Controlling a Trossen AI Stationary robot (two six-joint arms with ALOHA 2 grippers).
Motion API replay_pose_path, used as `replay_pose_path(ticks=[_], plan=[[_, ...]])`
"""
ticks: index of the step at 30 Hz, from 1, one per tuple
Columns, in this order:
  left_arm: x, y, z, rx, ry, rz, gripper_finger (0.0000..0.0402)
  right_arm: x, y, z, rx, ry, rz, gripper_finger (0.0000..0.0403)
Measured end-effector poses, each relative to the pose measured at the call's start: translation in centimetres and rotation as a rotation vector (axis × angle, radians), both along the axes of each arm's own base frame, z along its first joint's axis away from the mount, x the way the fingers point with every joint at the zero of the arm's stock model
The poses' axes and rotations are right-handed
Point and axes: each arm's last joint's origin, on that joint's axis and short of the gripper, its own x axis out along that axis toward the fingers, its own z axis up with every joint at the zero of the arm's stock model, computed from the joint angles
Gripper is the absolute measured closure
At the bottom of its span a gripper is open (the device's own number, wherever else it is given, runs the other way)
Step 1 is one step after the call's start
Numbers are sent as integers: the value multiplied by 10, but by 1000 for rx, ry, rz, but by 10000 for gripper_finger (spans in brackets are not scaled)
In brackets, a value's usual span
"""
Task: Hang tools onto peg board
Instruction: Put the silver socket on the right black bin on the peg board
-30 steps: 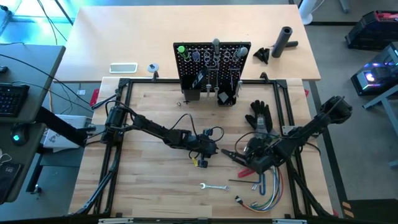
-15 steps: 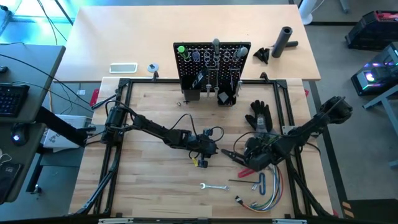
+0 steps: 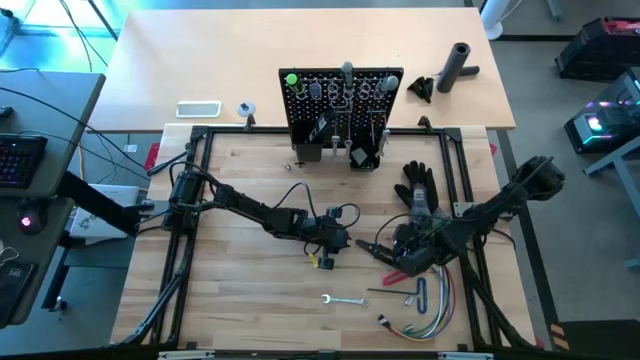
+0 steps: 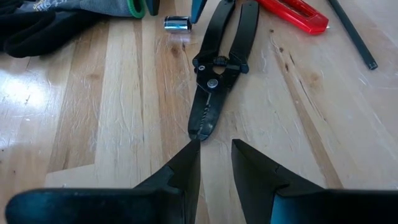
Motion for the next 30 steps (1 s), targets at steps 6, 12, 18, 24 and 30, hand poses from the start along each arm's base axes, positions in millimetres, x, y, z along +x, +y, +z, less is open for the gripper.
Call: replay_pose_path(ticks=[6, 12, 18, 24, 30], plan=[[0, 0, 0, 0, 0, 0, 316, 2, 2, -13, -10, 63, 11, 199], [0, 0, 0, 0, 0, 0, 316, 5, 4, -16, -22, 56, 12, 223], [0, 0, 0, 0, 0, 0, 316, 4, 3, -16, -25, 62, 19, 275], [0, 0, 0, 4, 5, -2, 316, 4, 3, -16, -24, 59, 10, 307], [-4, 2, -4, 40, 56, 20, 316, 5, 3, -16, -6, 37, -28, 306]])
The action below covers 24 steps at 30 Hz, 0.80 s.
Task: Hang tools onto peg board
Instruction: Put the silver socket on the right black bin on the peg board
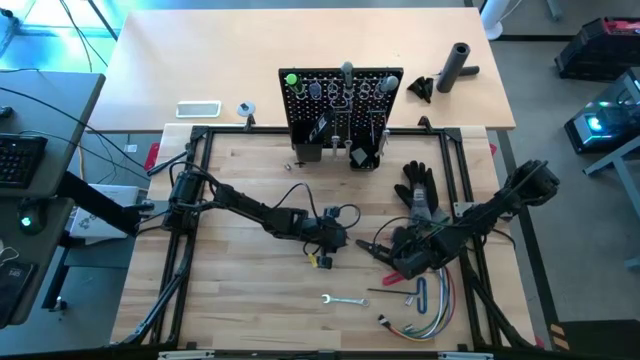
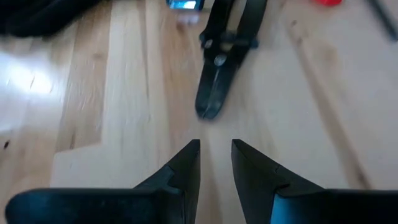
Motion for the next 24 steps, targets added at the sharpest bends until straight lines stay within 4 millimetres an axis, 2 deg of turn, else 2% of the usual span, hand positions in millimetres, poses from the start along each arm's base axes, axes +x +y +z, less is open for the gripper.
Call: replay_pose_path(ticks=[7, 14, 19, 24], plan=[[-8, 3, 2, 49, 86, 30, 316, 3, -1, 11, -30, -78, -13, 306], [-17, 11, 27, 85, 91, 77, 316, 15, -10, 24, -134, -229, -51, 305], [-31, 24, 41, 88, 114, 111, 316, 30, -24, 29, -212, -294, -62, 305], [-53, 38, 46, 55, 140, 179, 316, 43, -48, 34, -311, -328, -121, 304]])
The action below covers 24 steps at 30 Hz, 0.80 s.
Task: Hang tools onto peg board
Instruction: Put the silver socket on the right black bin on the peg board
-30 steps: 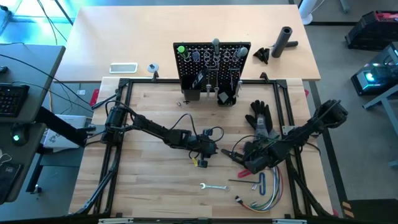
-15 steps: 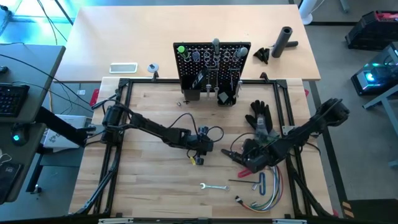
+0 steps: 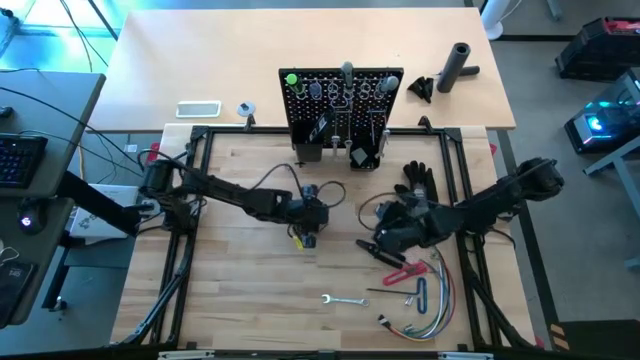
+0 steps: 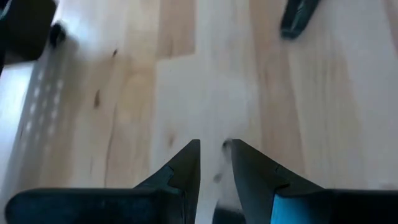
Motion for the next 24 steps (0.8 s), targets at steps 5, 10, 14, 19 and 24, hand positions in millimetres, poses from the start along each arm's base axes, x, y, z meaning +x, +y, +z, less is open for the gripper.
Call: replay_pose_path(ticks=[5, 10, 14, 19, 24], plan=[[-23, 3, 3, -36, -12, 41, 316, 15, -28, 7, -58, -35, -35, 304], [-42, -3, 7, -69, -50, 52, 316, 28, -58, 17, -104, -92, -59, 304], [-50, -11, 8, -90, -99, 38, 316, 33, -84, 24, -117, -139, -83, 304], [-55, -23, 7, -106, -129, 5, 316, 34, -110, 30, -120, -188, -115, 304], [-55, -33, 8, -110, -141, -29, 316, 31, -133, 32, -88, -222, -123, 304]])
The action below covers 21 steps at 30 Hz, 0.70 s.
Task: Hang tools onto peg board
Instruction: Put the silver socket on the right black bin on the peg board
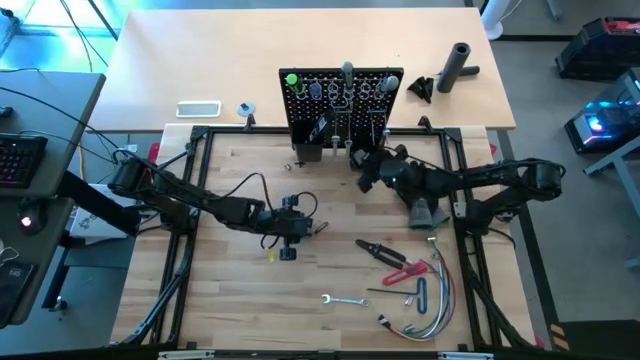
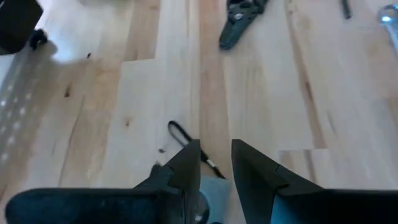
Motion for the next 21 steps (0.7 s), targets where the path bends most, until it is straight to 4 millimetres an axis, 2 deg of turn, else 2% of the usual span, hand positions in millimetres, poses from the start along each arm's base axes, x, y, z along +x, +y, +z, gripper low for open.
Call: replay_pose_path(ticks=[9, 17, 21], plan=[[3, -4, 4, -8, -49, -12, 316, -7, -26, 0, 84, -50, 11, 304], [4, -4, 5, -13, -67, -11, 316, -9, -32, -1, 117, -63, 40, 302], [4, -4, 5, -19, -68, -5, 316, -9, -31, -1, 128, -65, 63, 284]])
